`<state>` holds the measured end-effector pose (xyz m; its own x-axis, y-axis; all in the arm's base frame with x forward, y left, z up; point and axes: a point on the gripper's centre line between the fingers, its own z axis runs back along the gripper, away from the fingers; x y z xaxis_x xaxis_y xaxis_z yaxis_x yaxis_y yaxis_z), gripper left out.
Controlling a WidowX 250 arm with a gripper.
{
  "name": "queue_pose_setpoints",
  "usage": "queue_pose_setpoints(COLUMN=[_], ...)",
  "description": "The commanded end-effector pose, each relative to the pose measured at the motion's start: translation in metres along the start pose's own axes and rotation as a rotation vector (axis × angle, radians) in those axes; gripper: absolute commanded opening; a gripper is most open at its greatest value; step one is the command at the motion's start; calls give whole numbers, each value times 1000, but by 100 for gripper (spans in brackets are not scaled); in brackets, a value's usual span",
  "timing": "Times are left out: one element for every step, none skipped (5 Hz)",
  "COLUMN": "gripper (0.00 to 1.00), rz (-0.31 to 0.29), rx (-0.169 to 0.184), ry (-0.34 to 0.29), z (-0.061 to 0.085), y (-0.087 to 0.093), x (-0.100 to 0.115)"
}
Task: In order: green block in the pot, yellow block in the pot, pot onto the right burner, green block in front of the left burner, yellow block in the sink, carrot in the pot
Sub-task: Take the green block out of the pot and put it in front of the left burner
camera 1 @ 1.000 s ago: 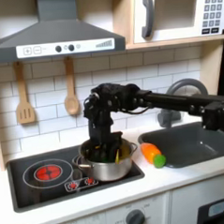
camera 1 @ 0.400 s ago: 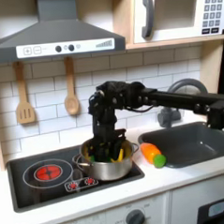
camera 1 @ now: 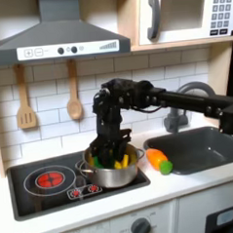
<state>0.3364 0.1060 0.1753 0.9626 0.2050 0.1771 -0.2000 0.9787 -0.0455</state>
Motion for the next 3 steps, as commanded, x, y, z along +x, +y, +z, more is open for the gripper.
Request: queue_pose_setpoints(gripper=[0,0,0], rz=[4,2,29], rx=[-3,2,11], ry=[-36,-59,-73], z=[18,27,36], y=[0,-1,5], x=[8,14,16])
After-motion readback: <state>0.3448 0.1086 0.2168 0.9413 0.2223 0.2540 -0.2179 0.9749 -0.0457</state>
